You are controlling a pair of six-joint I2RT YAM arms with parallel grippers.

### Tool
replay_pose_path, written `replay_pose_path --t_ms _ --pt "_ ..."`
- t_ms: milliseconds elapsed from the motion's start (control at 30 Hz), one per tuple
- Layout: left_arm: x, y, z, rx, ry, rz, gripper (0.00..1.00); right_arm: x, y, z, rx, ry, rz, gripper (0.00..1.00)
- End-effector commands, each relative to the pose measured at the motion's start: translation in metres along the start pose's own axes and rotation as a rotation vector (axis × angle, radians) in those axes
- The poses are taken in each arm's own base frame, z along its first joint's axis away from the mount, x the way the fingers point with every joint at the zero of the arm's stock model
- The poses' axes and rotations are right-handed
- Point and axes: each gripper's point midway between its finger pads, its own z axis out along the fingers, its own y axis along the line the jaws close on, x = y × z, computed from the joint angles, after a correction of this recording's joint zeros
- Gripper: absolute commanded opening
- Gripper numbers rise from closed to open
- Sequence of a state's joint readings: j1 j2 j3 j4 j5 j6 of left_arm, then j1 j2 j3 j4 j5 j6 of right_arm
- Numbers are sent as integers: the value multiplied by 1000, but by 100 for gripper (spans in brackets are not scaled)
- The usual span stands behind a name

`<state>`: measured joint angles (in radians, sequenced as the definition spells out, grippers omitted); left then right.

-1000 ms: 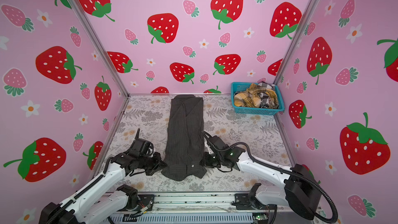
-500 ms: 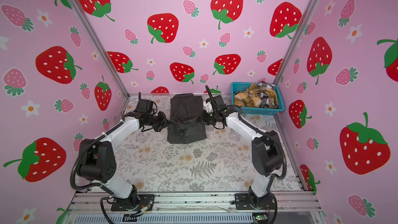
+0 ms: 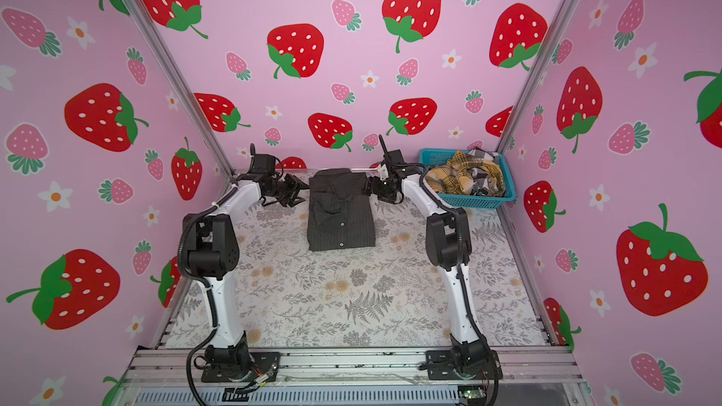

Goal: Fold and stack the long sleeve shirts
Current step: 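Lift the near hem and fold it away from the robot with both grippers, then release the folded hem and draw both grippers back toward the robot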

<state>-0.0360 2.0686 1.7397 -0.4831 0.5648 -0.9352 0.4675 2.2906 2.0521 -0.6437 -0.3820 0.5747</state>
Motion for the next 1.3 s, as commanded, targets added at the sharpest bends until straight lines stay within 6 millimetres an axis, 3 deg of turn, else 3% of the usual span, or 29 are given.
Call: replay_pose_path --t_ms 0,67,100,200,267,400,533,633,800,933,1000,1067,1267 --pt "45 1 -41 -34 1 61 44 22 39 -35 36 -52 -147 69" --pt "78 14 -33 -40 38 78 40 45 39 -26 61 -16 -178 65" --pt "92 20 -25 -46 69 87 35 55 39 -18 71 5 -196 58" --pt "122 33 1 -48 171 82 10 73 38 5 58 58 -208 39" --pt "137 43 10 -61 205 82 1 79 37 17 54 80 -212 35" --pt "152 68 13 -77 198 71 0 98 35 35 68 136 -243 31" --pt "143 69 29 -76 206 89 4 105 38 44 62 146 -245 31" --pt "127 54 49 -58 210 101 4 106 38 47 62 151 -238 32" --pt "83 28 73 -43 156 106 27 100 29 47 110 146 -234 37" --pt "52 29 84 -56 123 72 38 89 16 45 141 123 -215 49" --pt "43 37 86 -72 103 52 41 85 10 46 159 113 -220 60" --pt "43 49 88 -93 105 44 42 87 6 53 170 127 -235 64" --pt "82 110 84 -201 185 -11 34 115 -14 65 217 203 -259 61"
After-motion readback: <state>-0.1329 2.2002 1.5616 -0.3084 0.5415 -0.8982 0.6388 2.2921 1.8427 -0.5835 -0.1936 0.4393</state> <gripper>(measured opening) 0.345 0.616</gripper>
